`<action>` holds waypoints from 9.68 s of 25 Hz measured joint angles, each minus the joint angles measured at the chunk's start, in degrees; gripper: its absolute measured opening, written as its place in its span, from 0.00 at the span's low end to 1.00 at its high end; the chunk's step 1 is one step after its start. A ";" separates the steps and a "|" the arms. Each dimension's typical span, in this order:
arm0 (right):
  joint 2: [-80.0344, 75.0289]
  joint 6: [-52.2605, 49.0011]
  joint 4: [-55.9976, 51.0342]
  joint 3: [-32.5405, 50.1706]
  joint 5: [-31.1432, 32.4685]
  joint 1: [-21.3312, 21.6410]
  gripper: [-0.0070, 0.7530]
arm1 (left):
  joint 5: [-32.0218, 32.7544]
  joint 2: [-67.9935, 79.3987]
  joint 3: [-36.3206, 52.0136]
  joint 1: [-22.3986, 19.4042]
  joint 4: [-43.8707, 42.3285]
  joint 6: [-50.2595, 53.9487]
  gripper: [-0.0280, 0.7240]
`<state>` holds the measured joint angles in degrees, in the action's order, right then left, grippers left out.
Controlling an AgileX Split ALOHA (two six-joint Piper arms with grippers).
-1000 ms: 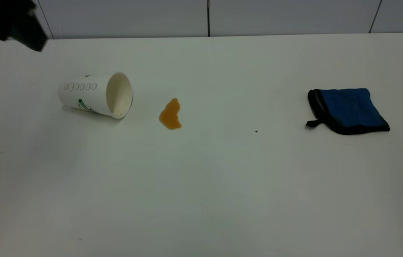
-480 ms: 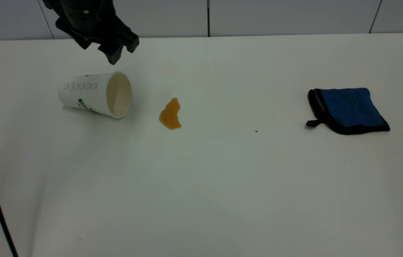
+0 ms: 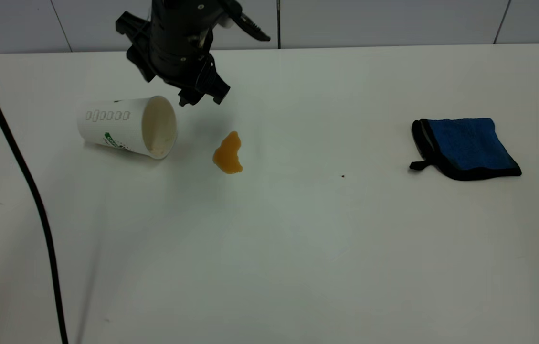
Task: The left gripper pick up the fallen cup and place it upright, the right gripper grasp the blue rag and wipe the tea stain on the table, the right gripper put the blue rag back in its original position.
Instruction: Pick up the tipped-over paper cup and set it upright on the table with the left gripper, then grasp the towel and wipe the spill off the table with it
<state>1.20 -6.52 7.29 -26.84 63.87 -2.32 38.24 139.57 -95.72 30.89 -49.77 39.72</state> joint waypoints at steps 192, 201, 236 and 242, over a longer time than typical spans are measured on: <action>0.00 0.13 -0.17 0.00 0.00 0.00 0.78 | 26.53 -140.59 68.16 -33.01 45.09 -36.58 0.79; -15.70 7.26 -11.44 -4.76 -10.43 0.00 0.79 | 26.53 -140.59 68.16 -33.01 45.09 -36.58 0.79; -134.17 57.59 -43.45 -49.82 -57.60 0.28 0.80 | 26.53 -140.59 68.16 -33.01 45.09 -36.58 0.79; -136.15 57.43 -42.95 -49.91 -57.61 3.54 0.79 | 26.53 -140.59 68.16 -33.01 45.09 -36.58 0.79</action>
<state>-134.95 50.91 -35.66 -76.75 6.26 1.22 64.77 -1.02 -27.56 -2.12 -4.67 3.14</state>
